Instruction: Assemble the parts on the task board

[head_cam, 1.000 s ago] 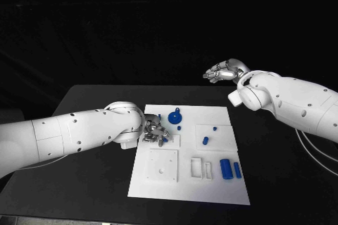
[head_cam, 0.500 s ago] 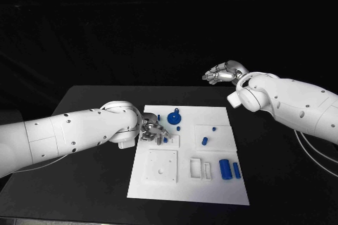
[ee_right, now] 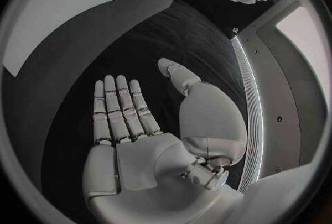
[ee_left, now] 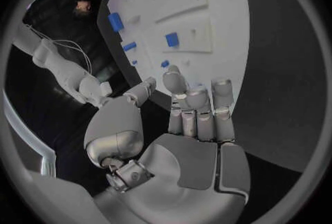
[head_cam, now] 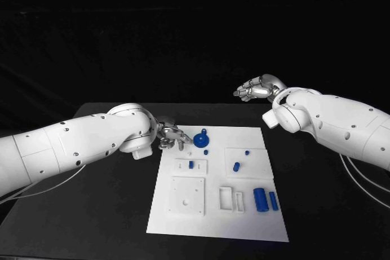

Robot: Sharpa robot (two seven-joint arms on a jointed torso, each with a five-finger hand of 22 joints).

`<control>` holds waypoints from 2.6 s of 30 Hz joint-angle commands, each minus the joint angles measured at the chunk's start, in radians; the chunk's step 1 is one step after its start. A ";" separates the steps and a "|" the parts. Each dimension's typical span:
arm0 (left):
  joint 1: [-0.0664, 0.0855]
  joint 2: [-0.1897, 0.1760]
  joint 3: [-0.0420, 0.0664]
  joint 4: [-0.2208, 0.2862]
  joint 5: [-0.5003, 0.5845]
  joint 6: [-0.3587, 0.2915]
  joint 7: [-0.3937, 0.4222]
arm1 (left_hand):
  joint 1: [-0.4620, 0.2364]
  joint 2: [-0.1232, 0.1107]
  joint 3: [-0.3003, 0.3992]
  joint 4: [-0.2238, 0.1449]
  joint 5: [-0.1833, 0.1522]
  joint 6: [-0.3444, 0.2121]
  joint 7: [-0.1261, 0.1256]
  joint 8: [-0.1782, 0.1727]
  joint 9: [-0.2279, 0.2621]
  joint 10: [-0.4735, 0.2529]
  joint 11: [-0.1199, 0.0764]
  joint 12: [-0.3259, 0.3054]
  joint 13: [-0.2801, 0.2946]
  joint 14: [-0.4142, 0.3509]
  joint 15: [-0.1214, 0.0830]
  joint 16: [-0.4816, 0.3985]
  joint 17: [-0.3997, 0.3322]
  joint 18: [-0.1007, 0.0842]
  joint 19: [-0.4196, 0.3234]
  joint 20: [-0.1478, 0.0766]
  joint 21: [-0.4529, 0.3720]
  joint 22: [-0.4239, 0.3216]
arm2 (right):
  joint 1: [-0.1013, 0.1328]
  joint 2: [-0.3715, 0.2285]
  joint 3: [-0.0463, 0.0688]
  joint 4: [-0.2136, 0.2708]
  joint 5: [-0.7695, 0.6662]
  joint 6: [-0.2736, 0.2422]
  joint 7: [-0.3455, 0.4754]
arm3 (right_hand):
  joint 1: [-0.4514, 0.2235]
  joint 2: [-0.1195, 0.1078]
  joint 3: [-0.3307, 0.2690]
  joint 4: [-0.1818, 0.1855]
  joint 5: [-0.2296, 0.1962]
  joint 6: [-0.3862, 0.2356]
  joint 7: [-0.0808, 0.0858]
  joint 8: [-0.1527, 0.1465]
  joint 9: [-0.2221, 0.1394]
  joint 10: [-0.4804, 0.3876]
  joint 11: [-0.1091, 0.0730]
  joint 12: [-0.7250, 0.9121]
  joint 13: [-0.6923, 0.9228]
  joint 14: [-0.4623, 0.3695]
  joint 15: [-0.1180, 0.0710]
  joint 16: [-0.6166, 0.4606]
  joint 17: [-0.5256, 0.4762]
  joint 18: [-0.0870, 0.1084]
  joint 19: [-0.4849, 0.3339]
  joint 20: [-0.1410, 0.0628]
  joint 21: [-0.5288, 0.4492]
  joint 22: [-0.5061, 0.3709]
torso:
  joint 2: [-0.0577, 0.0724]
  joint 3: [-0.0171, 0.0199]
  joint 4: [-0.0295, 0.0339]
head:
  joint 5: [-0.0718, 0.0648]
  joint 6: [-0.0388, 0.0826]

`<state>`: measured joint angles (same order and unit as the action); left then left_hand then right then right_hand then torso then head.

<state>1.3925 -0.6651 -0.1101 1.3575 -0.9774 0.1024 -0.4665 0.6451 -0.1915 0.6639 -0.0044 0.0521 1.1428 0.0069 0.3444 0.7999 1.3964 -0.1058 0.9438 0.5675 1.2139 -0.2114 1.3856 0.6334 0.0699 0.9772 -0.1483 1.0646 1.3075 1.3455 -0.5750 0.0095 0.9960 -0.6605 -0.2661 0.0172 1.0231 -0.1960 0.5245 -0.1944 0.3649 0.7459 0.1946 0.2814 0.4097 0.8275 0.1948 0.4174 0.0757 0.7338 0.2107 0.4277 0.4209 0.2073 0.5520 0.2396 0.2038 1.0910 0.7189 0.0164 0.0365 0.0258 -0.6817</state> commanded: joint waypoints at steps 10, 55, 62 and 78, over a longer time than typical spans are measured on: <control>0.014 0.073 0.003 -0.175 0.001 0.012 0.000 | 0.030 -0.023 -0.015 0.019 -0.003 -0.105 0.035 -0.051 -0.008 -0.007 0.034 -0.027 -0.016 -0.009 0.034 -0.026 -0.015 0.003 -0.014 -0.112 -0.019 -0.001 | 0.000 -0.003 0.000 -0.001 -0.002 0.011 0.005 | 0.002 -0.001 -0.008 0.002 0.003 -0.010 0.033 0.000 -0.001 0.000 0.005 -0.005 -0.002 -0.008 -0.001 -0.003 -0.001 -0.013 -0.007 -0.003 -0.007 0.002 | 0.003 -0.0004 -0.0019 | 0.001 0.014; -0.028 0.247 0.002 -0.482 0.060 0.171 0.067 | 0.059 0.017 -0.060 0.025 -0.003 -0.182 0.060 -0.091 -0.016 -0.032 0.058 -0.042 -0.023 -0.034 0.057 -0.039 -0.022 -0.002 -0.040 -0.099 -0.034 0.003 | 0.001 -0.009 0.000 0.015 -0.002 0.010 0.002 | 0.003 -0.001 -0.009 0.002 0.004 -0.009 0.033 0.003 -0.002 0.000 0.005 -0.004 -0.003 -0.014 0.001 -0.002 -0.005 -0.014 -0.011 -0.003 -0.011 0.006 | 0.012 -0.0021 -0.0069 | -0.004 0.012; -0.028 0.246 0.001 -0.483 0.060 0.192 0.071 | 0.077 0.031 -0.065 0.006 -0.003 -0.187 0.061 -0.095 -0.018 -0.034 0.059 -0.041 -0.023 -0.036 0.058 -0.038 -0.021 -0.001 -0.042 -0.099 -0.033 0.005 | 0.001 -0.008 0.000 0.014 -0.002 0.011 0.002 | 0.005 -0.001 -0.009 0.002 0.004 -0.009 0.033 0.003 -0.002 0.000 0.005 -0.004 -0.003 -0.014 0.001 -0.002 -0.005 -0.014 -0.011 -0.003 -0.012 0.007 | 0.012 -0.0021 -0.0065 | -0.002 0.010; -0.029 0.249 0.000 -0.481 0.060 0.216 0.076 | 0.169 0.081 -0.083 -0.101 -0.003 -0.156 0.058 -0.087 -0.025 -0.032 0.057 -0.037 -0.022 -0.038 0.057 -0.033 -0.021 -0.003 -0.044 -0.094 -0.033 0.009 | 0.001 -0.005 0.000 0.013 -0.002 0.012 0.002 | 0.005 0.000 -0.009 0.002 0.004 -0.010 0.033 0.003 -0.002 0.000 0.005 -0.004 -0.004 -0.015 0.001 -0.001 -0.006 -0.014 -0.012 -0.003 -0.012 0.008 | 0.012 -0.0031 -0.0074 | -0.001 0.008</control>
<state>1.3709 -0.4201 -0.1065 0.8740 -0.9184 0.2818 -0.3937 0.8106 -0.1132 0.5812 -0.1007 0.0530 0.9792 0.0657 0.2528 0.7772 1.3624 -0.0508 0.9060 0.5449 1.1784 -0.1572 1.3507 0.6128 0.0699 0.9415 -0.1342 1.0374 1.3077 1.3462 -0.5809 0.0096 1.0087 -0.6603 -0.2641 0.0156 1.0231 -0.1960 0.5218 -0.1916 0.3641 0.7434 0.1971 0.2814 0.4092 0.8275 0.1948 0.4175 0.0736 0.7248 0.2127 0.4277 0.4160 0.2073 0.5485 0.2360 0.1962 1.0976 0.7308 0.0133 0.0286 0.0255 -0.6736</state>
